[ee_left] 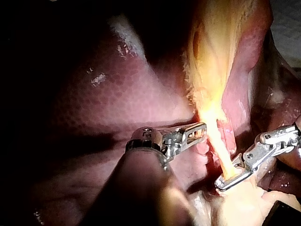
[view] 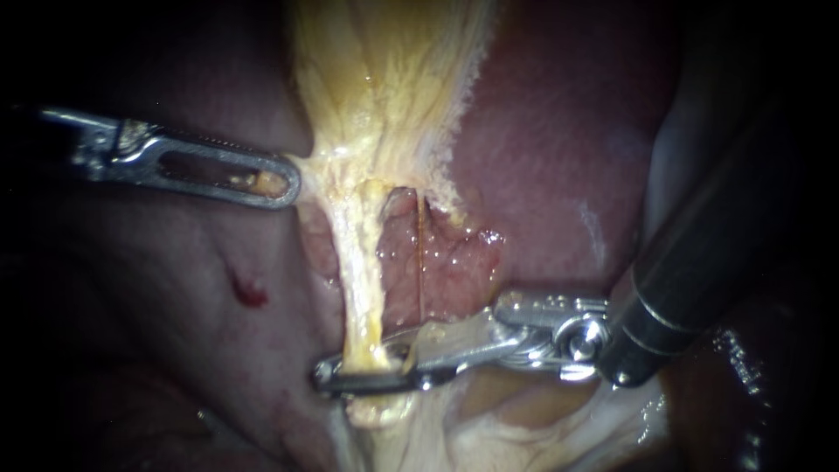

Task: Going back first clip left tube

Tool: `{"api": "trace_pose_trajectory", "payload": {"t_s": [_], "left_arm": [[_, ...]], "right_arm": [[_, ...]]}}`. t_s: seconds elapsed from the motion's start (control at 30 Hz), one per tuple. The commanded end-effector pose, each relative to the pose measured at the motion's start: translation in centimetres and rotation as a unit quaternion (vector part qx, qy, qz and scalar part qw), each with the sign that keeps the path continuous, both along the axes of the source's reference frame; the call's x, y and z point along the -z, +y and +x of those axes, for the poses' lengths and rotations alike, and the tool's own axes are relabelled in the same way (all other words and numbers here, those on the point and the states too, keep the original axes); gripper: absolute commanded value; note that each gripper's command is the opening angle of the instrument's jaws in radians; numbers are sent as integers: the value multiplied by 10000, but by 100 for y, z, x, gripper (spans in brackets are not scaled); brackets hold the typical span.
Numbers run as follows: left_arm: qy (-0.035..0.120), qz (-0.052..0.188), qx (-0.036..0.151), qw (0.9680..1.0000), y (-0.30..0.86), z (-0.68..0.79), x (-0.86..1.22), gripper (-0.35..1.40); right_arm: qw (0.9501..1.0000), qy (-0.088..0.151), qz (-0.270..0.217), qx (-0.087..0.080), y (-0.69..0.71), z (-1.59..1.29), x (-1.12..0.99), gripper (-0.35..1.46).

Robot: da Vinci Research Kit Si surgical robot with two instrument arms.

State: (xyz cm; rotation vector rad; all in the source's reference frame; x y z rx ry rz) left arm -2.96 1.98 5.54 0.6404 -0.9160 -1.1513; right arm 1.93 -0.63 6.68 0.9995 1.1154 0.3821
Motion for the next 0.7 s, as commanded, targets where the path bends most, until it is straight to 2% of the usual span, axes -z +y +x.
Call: {"api": "trace_pose_trajectory", "payload": {"t_s": [0.03,0.33,0.4,0.47,0.5,0.57,0.7], "left_arm": [[0,-1,-1,10000,0,0,0,-35],[11,-11,11,10000,-1,0,-1,-35],[11,-11,11,10000,-1,0,-1,-35],[11,-11,11,10000,-1,0,-1,-35],[11,-11,11,10000,-1,0,-1,-35],[2,-5,0,10000,-1,0,-1,-35],[2,-5,-1,10000,-1,0,-1,-35]], "right_arm": [[10000,2,4,1,0,0,0,-35],[10000,-11,-2,8,0,0,-1,-34],[9994,176,-311,34,-1,1,-3,0],[9989,223,-417,36,1,4,-4,24],[9987,218,-458,-26,2,6,-6,36],[9981,178,-560,-176,3,11,-7,44],[9963,197,-786,-275,5,15,-10,49]]}}
